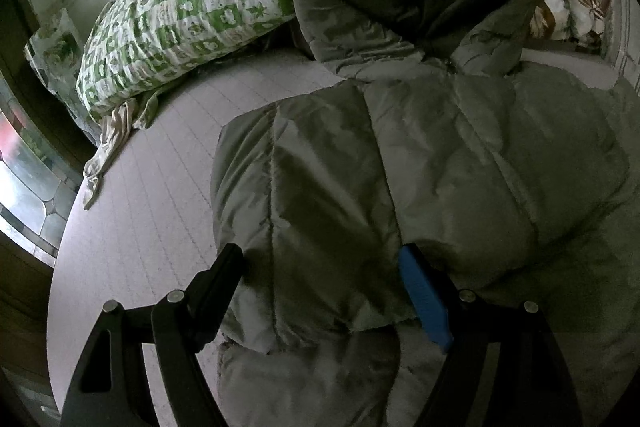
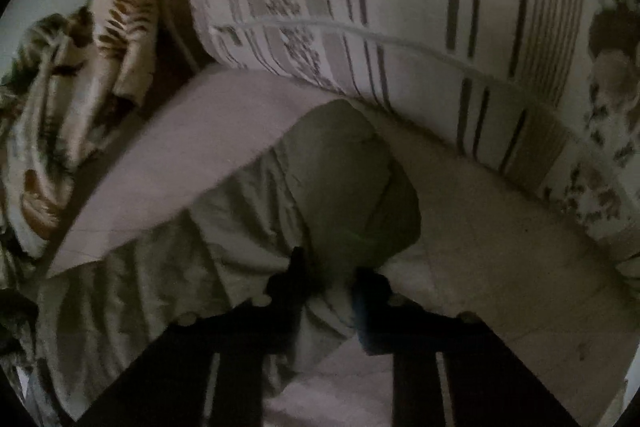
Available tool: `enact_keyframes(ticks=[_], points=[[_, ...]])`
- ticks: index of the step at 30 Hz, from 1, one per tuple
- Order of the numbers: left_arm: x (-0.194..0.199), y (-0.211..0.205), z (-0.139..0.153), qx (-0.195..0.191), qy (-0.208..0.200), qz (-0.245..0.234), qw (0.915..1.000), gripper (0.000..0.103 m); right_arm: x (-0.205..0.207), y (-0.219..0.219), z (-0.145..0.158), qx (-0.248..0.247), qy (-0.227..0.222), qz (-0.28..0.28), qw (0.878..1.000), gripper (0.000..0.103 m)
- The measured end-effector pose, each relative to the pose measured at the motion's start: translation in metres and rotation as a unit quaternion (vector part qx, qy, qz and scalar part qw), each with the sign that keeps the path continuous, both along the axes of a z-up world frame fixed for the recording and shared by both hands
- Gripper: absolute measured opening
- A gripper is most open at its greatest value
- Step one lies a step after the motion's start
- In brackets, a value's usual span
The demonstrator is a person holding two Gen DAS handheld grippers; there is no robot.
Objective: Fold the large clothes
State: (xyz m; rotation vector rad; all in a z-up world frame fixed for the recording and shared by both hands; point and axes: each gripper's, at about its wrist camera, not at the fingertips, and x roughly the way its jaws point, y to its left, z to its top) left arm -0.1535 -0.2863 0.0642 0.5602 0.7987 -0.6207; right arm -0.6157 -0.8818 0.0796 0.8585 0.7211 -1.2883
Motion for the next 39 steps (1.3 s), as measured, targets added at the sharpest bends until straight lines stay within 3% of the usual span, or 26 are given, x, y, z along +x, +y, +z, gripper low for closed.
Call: enact_keyframes(ticks=[6,10,14,20,31,35,39], points=[[-0.003,0.009,0.01,-0.014,0.007,0.003,0.9999,0.08,0.05,0.005,0.059,-0.054,-0.014,0.066,0.996,0.017],[-0.005,0.02,0.019,-0.021,0.011,0.003,0.9997,0.08,0.084,0.045,0.105,-0.086,-0.03,0.124,0.988,0.016],[-0.006,0.037,0.029,-0.032,0.012,0.005,0.9994,0.08,0.143,0.101,0.147,-0.117,-0.031,0.209,0.97,0.015],[-0.001,0.067,0.033,-0.043,0.017,0.017,0.9988,0.08,0.229,0.205,0.182,-0.124,-0.049,0.328,0.935,0.015],[0.018,0.132,0.032,-0.07,0.032,0.05,0.9958,0.08,0.398,0.39,0.158,-0.087,-0.071,0.5,0.859,0.015],[0.028,0.153,0.03,-0.082,0.041,0.068,0.9934,0.08,0.457,0.439,0.118,-0.041,-0.065,0.53,0.844,0.015],[0.04,0.169,0.029,-0.089,0.046,0.084,0.9914,0.08,0.496,0.479,0.057,-0.005,-0.023,0.547,0.837,0.015]])
